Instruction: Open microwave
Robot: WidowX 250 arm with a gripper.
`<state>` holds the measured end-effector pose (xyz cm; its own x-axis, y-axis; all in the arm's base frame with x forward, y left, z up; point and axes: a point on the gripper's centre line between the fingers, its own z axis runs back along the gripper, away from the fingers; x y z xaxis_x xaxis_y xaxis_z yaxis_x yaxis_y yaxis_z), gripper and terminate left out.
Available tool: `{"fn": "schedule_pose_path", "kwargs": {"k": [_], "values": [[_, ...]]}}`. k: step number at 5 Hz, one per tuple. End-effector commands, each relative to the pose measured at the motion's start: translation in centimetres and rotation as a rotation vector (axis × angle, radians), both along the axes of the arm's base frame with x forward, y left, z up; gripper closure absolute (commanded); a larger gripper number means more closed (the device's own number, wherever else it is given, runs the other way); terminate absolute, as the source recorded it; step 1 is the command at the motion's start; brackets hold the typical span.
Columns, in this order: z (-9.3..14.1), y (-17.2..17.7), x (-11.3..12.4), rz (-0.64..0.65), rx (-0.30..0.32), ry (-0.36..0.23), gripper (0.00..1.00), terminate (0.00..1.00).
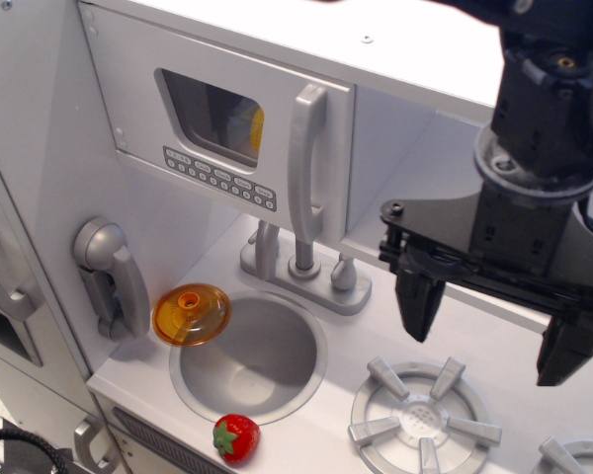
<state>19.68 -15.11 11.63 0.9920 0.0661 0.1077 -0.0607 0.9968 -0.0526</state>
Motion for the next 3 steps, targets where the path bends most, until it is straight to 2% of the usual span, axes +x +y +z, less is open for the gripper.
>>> {"fn": "schedule_pose_path", "kwargs": {"k": [1, 3], "values": [[0.0, 0.0, 0.0, 0.000, 0.000, 0.000, 0.00, 0.00], [1.6, 8.2, 3.5, 0.062, 0.008, -0.194, 0.00, 0.00]]}}
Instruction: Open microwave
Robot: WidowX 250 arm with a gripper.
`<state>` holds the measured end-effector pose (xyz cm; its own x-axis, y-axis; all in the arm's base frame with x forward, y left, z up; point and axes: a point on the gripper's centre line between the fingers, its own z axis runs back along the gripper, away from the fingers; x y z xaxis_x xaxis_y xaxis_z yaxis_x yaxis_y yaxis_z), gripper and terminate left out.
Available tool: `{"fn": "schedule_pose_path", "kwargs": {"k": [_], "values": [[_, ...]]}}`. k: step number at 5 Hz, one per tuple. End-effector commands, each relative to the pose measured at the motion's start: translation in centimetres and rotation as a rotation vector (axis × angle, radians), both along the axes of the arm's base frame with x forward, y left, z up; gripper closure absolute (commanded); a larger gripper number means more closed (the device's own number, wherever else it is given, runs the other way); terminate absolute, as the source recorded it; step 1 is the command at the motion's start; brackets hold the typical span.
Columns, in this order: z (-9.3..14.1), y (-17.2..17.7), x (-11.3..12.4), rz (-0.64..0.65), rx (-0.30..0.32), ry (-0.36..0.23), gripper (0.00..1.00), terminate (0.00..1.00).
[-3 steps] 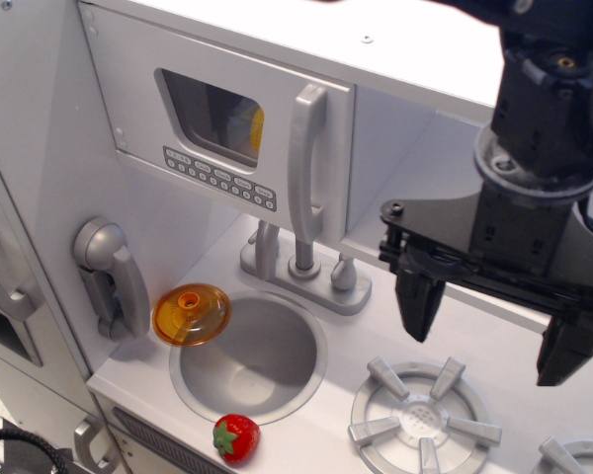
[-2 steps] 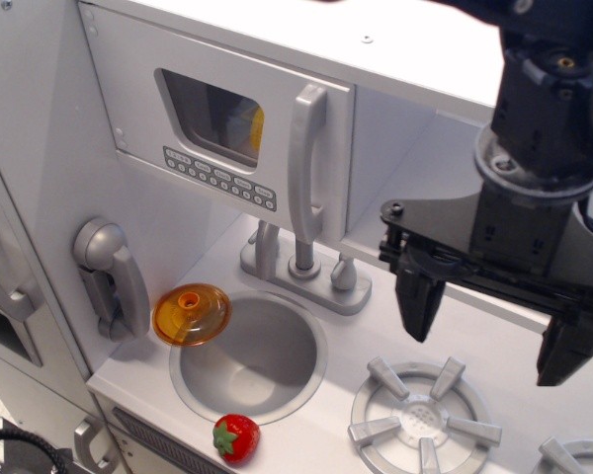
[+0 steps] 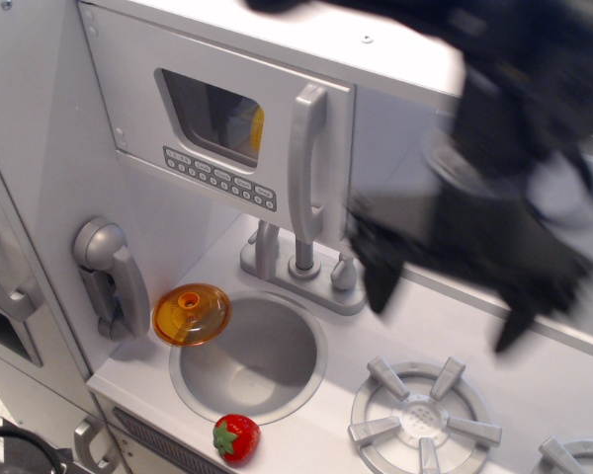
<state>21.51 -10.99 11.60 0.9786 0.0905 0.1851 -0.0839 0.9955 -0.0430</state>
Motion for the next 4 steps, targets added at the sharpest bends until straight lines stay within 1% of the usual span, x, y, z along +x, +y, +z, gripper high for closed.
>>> {"fn": "schedule_pose_path", "kwargs": {"k": [1, 2, 3, 4], "values": [[2.1, 8.2, 3.3, 0.088, -0.003, -0.152, 0.00, 0.00], [1.7, 9.3, 4.5, 0.126, 0.009, -0.173, 0.00, 0.00], [1.7, 10.5, 5.8, 0.165, 0.027, -0.180, 0.00, 0.00], [1.7, 11.8, 7.9, 0.203, 0.022, -0.177, 0.00, 0.00]]}}
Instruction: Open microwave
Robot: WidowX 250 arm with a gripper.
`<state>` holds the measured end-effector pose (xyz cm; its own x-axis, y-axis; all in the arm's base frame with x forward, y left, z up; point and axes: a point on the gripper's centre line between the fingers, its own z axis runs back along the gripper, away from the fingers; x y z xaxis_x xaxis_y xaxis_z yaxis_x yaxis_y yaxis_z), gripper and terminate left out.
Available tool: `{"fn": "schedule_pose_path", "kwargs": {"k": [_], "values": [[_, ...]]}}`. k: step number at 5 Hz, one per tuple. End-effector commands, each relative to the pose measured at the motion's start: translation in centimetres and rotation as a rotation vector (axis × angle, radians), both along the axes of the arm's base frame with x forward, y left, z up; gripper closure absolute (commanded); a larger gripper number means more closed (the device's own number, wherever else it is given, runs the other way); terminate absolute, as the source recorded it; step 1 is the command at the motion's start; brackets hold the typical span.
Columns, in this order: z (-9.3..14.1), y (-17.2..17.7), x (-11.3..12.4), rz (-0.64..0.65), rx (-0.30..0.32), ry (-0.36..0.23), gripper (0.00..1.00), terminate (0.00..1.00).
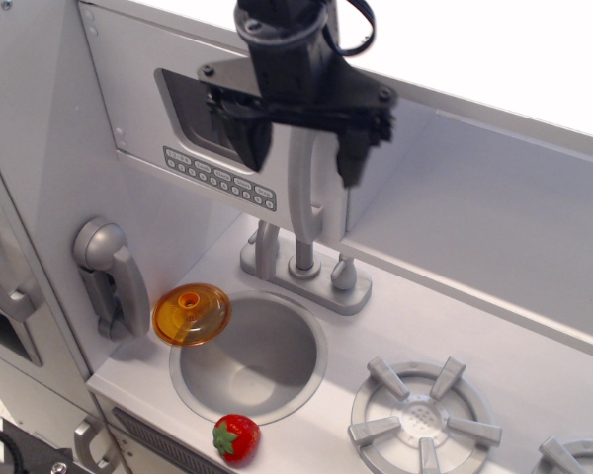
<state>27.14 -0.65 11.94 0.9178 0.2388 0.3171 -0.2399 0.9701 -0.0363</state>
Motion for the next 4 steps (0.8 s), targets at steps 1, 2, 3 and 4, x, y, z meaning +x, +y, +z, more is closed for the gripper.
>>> {"fn": "schedule_pose_path", "kwargs": {"k": [1, 2, 3, 4], "values": [[1.60, 1.97, 3.22, 0.055, 0.025, -0.076, 0.00, 0.00], [1.31, 2.25, 3.79, 0.022, 0.028, -0.068, 0.00, 0.00], [1.11, 2.02, 3.49, -0.015, 0.010, -0.058, 1.00, 0.00], [0.65, 1.72, 2.92, -0.071, 0.012, -0.047, 1.00, 0.00]]}}
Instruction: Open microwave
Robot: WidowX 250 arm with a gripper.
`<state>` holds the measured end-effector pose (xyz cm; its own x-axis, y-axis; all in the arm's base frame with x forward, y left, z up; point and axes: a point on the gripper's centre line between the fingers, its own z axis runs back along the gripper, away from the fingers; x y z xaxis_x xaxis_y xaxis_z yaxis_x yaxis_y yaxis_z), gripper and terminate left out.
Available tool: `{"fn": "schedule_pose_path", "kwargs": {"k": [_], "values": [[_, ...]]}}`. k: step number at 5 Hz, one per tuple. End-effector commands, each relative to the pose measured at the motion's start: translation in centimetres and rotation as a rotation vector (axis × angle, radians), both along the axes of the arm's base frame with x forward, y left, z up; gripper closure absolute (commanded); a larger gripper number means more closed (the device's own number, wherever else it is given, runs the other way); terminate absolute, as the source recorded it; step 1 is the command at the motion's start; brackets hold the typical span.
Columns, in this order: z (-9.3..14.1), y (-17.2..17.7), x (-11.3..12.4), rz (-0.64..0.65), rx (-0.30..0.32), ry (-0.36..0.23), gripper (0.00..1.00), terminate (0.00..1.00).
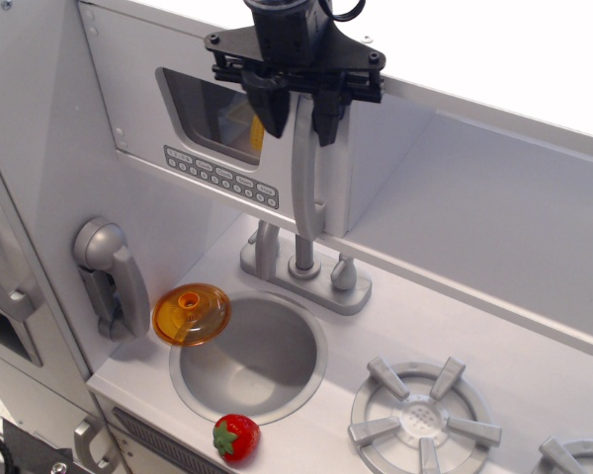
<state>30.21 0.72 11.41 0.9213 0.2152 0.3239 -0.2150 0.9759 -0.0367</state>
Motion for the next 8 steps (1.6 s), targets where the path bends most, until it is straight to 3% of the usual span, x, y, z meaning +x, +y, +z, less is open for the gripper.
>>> {"fn": "schedule_pose_path", "kwargs": {"k": [1, 3, 4, 5, 6, 7, 8], "values": [[1.0, 0.0, -1.6, -0.090, 0.010, -0.028, 1.00, 0.00], [0.1, 0.8, -8.2, -0.218, 0.083, 0.017, 1.00, 0.00], [1.0, 1.0, -10.7, -0.211, 0.149, 0.127, 0.00, 0.00], [1.5, -1.5, -13.1, -0.187, 0.195, 0.232, 0.00, 0.00], [1.2, -4.5, -13.8, -0.230, 0.151, 0.322, 0.00, 0.00], [0.2, -8.7, -12.2, -0.249, 0.068, 0.363, 0.00, 0.00], [-0.1, -10.3, -9.4, -0.217, 0.011, 0.328, 0.00, 0.00]]}}
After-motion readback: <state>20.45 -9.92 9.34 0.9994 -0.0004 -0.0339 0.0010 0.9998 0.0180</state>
